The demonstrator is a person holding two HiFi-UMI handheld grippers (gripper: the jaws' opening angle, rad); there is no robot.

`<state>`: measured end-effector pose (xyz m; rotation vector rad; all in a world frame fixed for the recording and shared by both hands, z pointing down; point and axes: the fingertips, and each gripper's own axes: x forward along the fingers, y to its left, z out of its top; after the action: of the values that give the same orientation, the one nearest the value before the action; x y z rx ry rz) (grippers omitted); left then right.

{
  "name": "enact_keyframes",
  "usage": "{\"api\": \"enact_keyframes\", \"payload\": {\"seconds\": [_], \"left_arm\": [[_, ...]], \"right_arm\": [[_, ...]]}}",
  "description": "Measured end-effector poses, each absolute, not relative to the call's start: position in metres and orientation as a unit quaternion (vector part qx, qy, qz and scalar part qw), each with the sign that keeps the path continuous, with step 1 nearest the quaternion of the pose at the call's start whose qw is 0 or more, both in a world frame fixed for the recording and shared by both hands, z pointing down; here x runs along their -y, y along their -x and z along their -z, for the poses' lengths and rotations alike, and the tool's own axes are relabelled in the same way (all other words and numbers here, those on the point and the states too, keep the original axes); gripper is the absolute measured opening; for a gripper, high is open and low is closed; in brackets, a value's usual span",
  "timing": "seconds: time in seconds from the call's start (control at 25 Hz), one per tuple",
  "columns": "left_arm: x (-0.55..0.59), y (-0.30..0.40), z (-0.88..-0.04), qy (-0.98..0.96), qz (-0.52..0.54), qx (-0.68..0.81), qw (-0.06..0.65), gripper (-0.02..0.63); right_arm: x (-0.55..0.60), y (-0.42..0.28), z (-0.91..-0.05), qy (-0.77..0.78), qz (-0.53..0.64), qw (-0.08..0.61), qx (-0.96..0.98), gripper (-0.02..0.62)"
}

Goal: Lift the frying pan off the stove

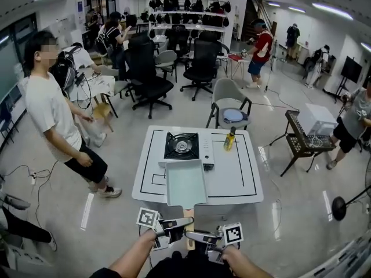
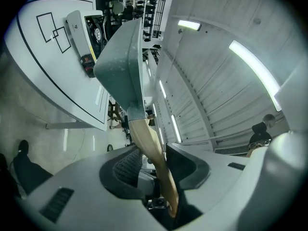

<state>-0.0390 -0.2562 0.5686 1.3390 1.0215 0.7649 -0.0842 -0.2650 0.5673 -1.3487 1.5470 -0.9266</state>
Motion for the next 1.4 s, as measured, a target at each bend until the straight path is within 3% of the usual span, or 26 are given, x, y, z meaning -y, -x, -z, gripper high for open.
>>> {"api": "enact_keyframes", "payload": {"seconds": [0.48,1.4], "left_arm": [[0.225,0.045,-0.564,-0.565,-0.302,-0.444,0.626,0.161],[0.183,0.027,-0.565,-0.561,-0.333,-0.463,0.600,0.167]], "right_arm": [[0.235,0.091,-0.557,0.514,0.374,0.422,-0.647,0.190],[0.198,0.074,-0.555,0.519,0.364,0.438,-0.637,0.193]]}}
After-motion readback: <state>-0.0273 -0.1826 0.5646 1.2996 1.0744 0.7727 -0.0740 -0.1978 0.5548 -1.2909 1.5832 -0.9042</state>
